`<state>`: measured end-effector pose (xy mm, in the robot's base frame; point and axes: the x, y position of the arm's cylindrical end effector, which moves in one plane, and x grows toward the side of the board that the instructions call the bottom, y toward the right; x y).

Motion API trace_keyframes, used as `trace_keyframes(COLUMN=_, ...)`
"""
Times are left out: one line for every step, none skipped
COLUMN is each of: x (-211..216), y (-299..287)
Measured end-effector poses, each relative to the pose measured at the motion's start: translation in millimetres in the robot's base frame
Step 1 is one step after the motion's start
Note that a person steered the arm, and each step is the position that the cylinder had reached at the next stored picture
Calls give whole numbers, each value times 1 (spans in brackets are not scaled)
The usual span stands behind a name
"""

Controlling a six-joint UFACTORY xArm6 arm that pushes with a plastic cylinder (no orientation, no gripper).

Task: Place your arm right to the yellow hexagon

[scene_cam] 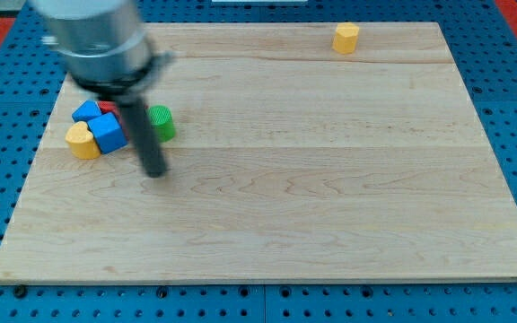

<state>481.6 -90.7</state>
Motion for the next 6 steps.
trace_keyframes(x=-18, y=105)
trace_keyframes(x=-62, y=200)
trace_keyframes(x=-123, y=275)
trace_keyframes(x=-207, y=299)
trace_keyframes(x=-266, y=292)
trace_keyframes(x=-269, y=240)
